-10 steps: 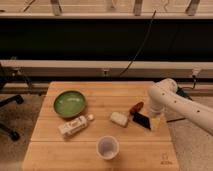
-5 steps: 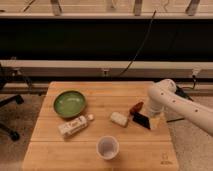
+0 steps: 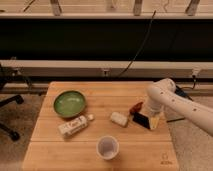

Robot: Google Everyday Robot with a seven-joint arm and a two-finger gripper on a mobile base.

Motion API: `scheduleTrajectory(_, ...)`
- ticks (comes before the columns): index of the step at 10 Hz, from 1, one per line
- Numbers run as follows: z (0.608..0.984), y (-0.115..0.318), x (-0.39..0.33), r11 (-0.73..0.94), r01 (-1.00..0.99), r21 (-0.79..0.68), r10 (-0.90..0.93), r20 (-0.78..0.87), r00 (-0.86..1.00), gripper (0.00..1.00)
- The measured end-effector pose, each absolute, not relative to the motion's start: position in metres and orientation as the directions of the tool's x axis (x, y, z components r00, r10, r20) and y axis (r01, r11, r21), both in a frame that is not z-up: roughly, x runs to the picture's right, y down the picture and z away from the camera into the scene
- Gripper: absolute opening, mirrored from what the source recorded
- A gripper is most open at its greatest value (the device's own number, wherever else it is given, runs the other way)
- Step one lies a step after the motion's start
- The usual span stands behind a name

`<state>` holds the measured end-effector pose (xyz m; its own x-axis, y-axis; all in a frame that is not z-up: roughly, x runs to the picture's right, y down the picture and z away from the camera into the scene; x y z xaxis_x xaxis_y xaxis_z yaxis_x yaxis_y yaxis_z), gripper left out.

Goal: Place the eraser in the ceramic cup

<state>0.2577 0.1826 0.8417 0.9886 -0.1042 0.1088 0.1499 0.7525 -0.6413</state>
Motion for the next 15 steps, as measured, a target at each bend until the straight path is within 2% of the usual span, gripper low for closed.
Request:
scheduleTrajectory(7, 0.837, 0.204, 0.259, 0.781, 0.124, -0.612, -0.04, 0.148, 0.988, 0.8)
scheduleTrajectory(15, 0.843, 0.209, 0.249, 0.779, 0.131, -0.613, -0.041, 0.159, 0.987, 0.78)
